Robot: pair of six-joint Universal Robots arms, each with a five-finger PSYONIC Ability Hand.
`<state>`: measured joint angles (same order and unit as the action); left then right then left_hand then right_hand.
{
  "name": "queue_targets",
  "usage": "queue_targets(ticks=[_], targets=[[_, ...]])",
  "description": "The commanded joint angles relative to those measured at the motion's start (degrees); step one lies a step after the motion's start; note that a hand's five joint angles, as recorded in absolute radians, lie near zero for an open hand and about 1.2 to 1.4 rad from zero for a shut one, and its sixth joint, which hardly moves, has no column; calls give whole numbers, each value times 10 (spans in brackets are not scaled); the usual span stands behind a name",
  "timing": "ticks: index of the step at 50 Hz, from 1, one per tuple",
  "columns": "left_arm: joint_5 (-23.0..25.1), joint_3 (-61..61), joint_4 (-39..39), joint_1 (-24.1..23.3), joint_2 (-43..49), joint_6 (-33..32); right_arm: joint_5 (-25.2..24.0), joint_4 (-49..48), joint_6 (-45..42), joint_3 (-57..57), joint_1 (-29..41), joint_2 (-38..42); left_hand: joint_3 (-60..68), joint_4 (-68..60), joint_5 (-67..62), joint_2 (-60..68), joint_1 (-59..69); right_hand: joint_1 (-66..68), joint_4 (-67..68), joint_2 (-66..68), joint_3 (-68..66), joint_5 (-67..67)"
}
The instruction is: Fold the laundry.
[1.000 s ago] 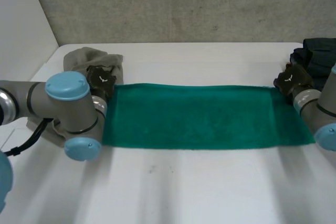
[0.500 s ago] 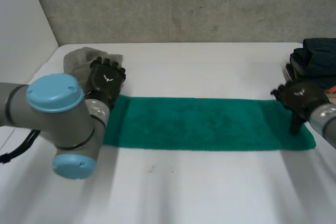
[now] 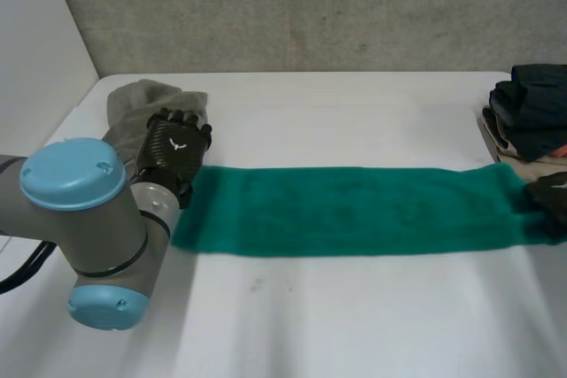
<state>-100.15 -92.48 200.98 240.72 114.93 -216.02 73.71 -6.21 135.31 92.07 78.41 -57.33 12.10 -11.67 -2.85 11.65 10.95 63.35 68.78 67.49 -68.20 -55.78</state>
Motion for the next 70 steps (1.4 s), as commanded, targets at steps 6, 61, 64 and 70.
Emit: queue_targets(ticks=[6,61,64,70], targets=[[0,-19,-1,4,-43,0,40,-40,-152,10,26,-88,-21,17,29,-16,-9,166,112,125,-118,-142],[-2,-10,-5,-42,-57,0,57,-7,33,-65,367,-48,-21,17,29,-16,-9,166,112,125,-118,-142],[-3,-17,-7,-40,-70,1,52,-35,33,-73,432,-52,-21,17,29,-16,-9,166,112,125,-118,-142],[-4,-24,-7,-39,-73,1,-74,-88,32,-49,531,-39,-21,17,29,-16,-9,166,112,125,-118,-142]])
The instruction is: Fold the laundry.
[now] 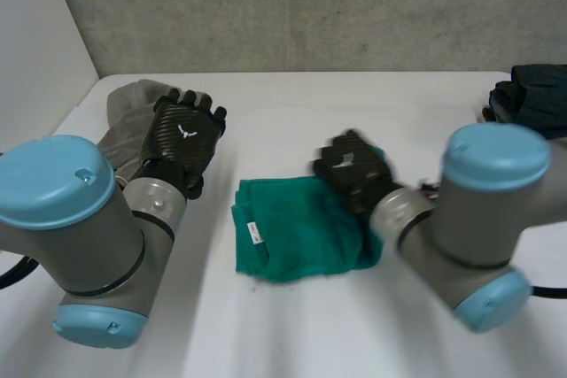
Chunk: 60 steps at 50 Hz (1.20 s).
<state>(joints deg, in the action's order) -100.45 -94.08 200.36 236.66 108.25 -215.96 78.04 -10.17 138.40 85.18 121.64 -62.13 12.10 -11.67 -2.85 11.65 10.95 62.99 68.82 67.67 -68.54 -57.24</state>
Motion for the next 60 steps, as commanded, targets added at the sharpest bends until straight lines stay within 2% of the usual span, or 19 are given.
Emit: queue_targets(ticks=[1,3,5,6,8,9,11,13,20,24,27,32,39,46,50,54,60], targets=[[-1,-11,-1,3,-6,0,-134,-49,1,23,102,12,-21,17,29,-16,-9,170,112,123,-115,-128],[-1,-12,-1,4,-6,0,-189,-51,3,24,105,42,-21,17,29,-16,-9,170,112,123,-115,-128],[-2,-12,0,5,-6,0,-210,-48,5,17,105,63,-21,17,29,-16,-9,170,112,123,-115,-128],[-2,-12,0,6,-6,1,-200,-46,7,7,104,75,-21,17,29,-16,-9,62,4,16,-7,-20],[-2,-12,0,6,-5,1,-179,-43,14,3,105,71,-21,17,29,-16,-9,-252,-310,-298,307,294],[-2,-11,0,6,-5,1,-145,-47,38,2,104,61,-21,17,29,-16,-9,-530,-588,-577,585,572],[-1,-11,1,6,-5,2,-114,-49,70,-3,97,54,-21,17,29,-16,-9,-530,-588,-577,585,572],[-2,-6,1,6,-4,12,-81,-48,130,-5,61,33,-21,17,29,-16,-9,-530,-588,-577,585,572],[-2,35,0,-8,1,69,-69,-35,350,15,-39,-51,-14,10,21,-9,-2,-530,-588,-577,585,572],[0,77,-10,-41,13,137,-64,28,411,3,-61,-56,3,-7,5,8,15,-530,-588,-577,585,572],[0,117,-45,-73,44,184,-63,75,412,-18,-71,-47,5,-9,3,9,16,-530,-588,-577,585,572],[-2,188,-143,-112,124,227,-65,152,405,-96,-70,35,1,-6,6,6,13,-530,-588,-577,585,572],[-9,215,-225,-117,190,266,-69,194,380,-160,-69,106,3,-7,5,8,15,-530,-588,-577,585,572],[-76,213,-267,-113,224,252,-66,210,348,-191,-41,158,0,-4,8,4,11,-530,-588,-577,585,572],[-106,208,-270,-106,231,210,-60,229,297,-205,-33,184,-7,3,15,-3,4,-530,-588,-577,585,572],[-115,192,-265,-95,226,169,-40,234,250,-208,-25,187,-14,10,21,-9,-2,-530,-588,-577,585,572],[-115,192,-243,-96,189,156,-9,229,228,-200,-17,139,-19,15,26,-14,-7,-530,-588,-577,585,572]])
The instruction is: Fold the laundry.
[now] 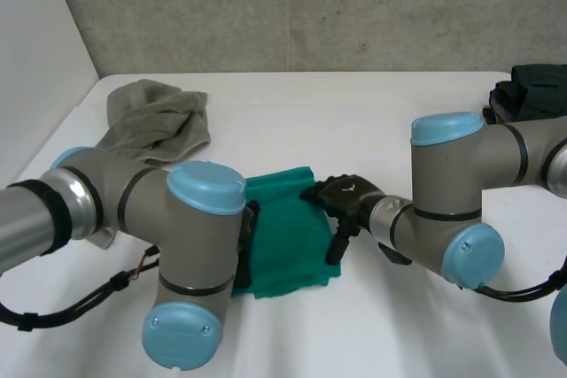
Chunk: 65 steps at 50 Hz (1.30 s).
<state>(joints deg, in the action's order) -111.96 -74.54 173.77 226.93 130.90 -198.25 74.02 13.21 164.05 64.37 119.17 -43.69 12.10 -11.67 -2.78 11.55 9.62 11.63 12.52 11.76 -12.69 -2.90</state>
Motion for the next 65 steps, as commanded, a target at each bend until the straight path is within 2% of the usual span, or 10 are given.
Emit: queue_targets(ticks=[1,6,14,20,24,34,46,55,60,65], targets=[[1,-3,26,2,-49,-21,34,-5,-29,11,8,-54,-19,15,26,-13,6,-16,-25,-18,27,29],[10,-3,49,3,-108,-21,40,-63,-26,70,9,-120,-19,15,26,-13,6,-16,-25,-18,27,29],[118,-10,78,10,-187,-19,42,-206,-35,241,36,-222,-15,11,22,-10,9,-16,-25,-18,27,29],[233,-15,75,53,-210,-12,41,-300,-36,339,96,-224,-9,5,16,-3,16,-16,-25,-18,27,29],[260,-15,76,68,-211,10,48,-376,-43,361,137,-195,-5,1,12,0,19,-16,-25,-18,27,29],[264,-21,75,68,-205,37,82,-432,-133,313,146,-99,-7,3,14,-2,18,6,-3,5,4,6],[265,-38,76,68,-207,33,82,-430,-144,248,133,-56,-5,1,12,0,19,499,490,498,-488,-486],[266,-35,76,68,-213,37,80,-425,-126,228,109,-52,-2,-2,9,4,23,476,467,475,-465,-463],[266,-35,77,67,-213,37,75,-398,-114,216,101,-44,0,-4,7,5,24,225,216,224,-215,-213],[266,-37,76,67,-213,37,70,-383,-95,215,94,-49,-2,-2,9,4,23,262,253,261,-251,-249]])
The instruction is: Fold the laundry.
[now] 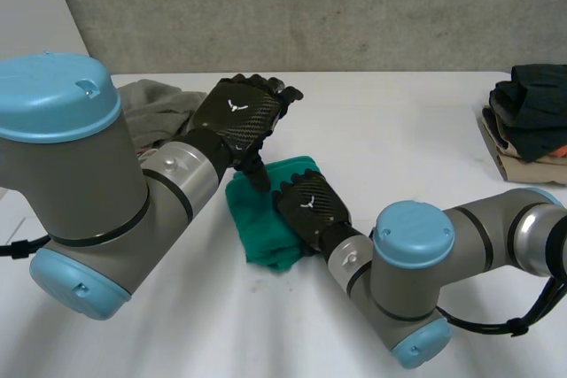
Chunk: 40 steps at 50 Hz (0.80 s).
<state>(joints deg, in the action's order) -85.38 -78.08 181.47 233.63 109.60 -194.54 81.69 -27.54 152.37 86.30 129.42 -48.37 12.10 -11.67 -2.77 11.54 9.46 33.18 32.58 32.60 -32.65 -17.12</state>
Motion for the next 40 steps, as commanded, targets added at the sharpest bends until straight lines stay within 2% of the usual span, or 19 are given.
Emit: queue_targets(ticks=[1,2,3,6,10,18,22,23,26,32,40], targets=[[0,-1,-1,0,0,0,-7,24,24,-6,-8,-3,-2,-2,9,4,24,88,94,94,-93,-149],[0,-1,0,-1,0,0,-8,24,26,-9,-8,-2,0,-4,7,5,26,154,160,159,-159,-214],[0,-1,0,0,0,0,-10,25,28,-18,-9,1,0,-4,7,5,26,296,302,302,-301,-356],[0,-1,0,0,0,1,-16,29,28,-38,-12,12,0,-4,7,5,26,468,474,474,-473,-528],[0,-1,1,0,0,1,-15,29,27,-63,-26,28,-2,-2,9,4,24,468,474,474,-473,-529],[-3,-1,0,2,-16,1,-22,20,21,-93,-102,-30,-2,-2,9,4,24,468,474,474,-473,-529],[-4,-1,0,7,-25,2,-62,8,28,-122,-151,-53,-2,-2,9,4,24,468,474,474,-473,-529],[-4,-2,0,10,-30,2,-93,11,28,-130,-162,-56,-2,-2,9,4,24,468,474,474,-473,-529],[-4,-5,0,16,-34,3,-147,26,32,-137,-175,-52,-2,-2,9,4,24,468,474,474,-473,-529],[-1,-17,2,17,-34,7,-162,57,32,-139,-180,-22,-4,-1,10,2,23,195,201,201,-200,-256],[0,-30,4,19,-32,7,-162,86,31,-136,-217,-8,-5,1,12,0,21,32,38,37,-37,-92]])
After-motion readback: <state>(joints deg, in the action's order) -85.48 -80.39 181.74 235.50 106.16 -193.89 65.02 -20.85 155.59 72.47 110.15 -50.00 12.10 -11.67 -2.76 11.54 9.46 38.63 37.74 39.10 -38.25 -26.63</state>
